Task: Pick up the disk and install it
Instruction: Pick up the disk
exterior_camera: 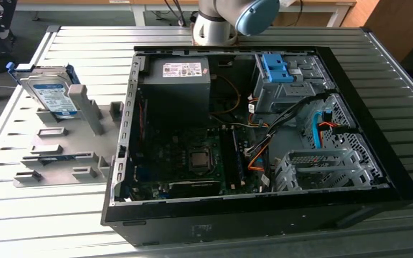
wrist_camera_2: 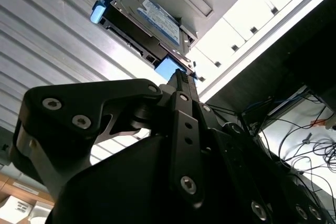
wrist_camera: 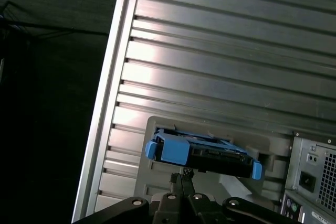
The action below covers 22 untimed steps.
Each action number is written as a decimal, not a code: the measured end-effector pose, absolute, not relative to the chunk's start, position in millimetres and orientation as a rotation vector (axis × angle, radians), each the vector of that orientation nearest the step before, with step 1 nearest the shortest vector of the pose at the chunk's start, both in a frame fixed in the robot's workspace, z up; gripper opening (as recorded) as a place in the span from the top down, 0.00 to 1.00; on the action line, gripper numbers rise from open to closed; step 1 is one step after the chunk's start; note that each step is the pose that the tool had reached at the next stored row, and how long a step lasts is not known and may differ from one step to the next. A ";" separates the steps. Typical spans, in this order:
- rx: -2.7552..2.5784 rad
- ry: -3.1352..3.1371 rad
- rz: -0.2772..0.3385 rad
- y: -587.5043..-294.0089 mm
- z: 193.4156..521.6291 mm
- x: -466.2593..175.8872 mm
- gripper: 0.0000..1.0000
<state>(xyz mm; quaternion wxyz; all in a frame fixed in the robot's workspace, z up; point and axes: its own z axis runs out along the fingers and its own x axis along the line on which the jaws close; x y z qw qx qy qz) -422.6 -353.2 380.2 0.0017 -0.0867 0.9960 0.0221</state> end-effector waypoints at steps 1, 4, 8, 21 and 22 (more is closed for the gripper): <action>-0.276 3.125 0.069 -353.2 380.2 -422.6 0.89; -0.289 3.124 0.069 -353.2 380.2 -422.6 0.89; -0.307 3.123 0.069 -353.2 380.2 -422.6 0.89; -0.362 3.118 0.069 -353.2 380.2 -422.6 0.89; -0.366 3.117 0.069 -353.2 380.2 -422.6 0.89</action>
